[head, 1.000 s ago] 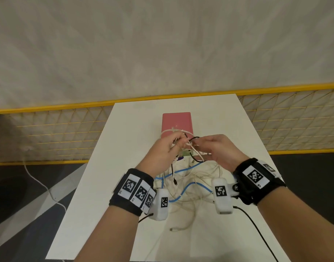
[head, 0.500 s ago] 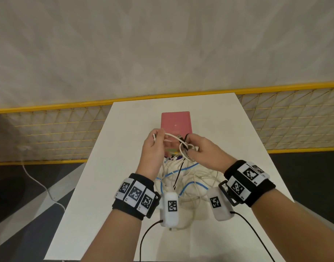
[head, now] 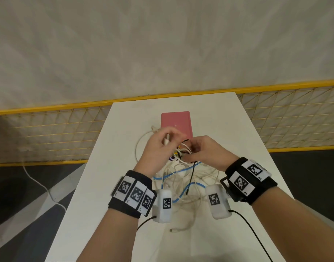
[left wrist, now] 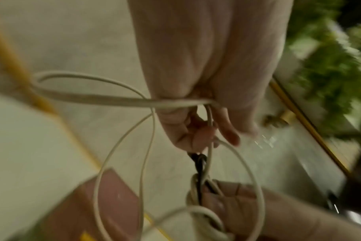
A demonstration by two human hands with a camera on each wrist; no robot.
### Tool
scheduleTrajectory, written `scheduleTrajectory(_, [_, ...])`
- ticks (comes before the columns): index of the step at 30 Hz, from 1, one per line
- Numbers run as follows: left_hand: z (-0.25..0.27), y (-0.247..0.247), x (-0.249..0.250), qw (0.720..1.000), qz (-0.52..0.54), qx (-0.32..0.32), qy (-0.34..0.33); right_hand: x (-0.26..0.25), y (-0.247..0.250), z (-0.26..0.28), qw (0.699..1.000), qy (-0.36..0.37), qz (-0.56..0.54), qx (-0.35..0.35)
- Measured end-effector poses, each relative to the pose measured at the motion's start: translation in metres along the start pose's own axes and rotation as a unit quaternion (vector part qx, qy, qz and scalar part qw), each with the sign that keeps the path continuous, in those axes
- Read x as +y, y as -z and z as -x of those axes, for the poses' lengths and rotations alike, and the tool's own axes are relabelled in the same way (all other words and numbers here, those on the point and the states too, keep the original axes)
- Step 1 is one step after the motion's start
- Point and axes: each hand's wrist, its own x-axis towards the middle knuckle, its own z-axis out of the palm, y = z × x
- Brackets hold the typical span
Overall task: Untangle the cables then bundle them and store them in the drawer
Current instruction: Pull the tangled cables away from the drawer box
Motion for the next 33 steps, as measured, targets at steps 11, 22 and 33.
scheduleTrajectory(11, [-0.008, 0.012, -0.005, 0.942, -0.325, -0.062, -0.064, -0.004, 0.000, 0.005, 0.986, 0.091, 0.123, 0.063])
scheduleTrajectory(22, [-0.013, 0.008, -0.012, 0.984, -0.178, 0.007, 0.025, 0.012, 0.005, 0.011, 0.973, 0.154, 0.109, 0.129])
scheduleTrajectory(33, [-0.011, 0.005, -0.018, 0.994, -0.081, 0.018, 0.073, 0.022, 0.006, -0.007, 0.970, 0.115, 0.182, 0.112])
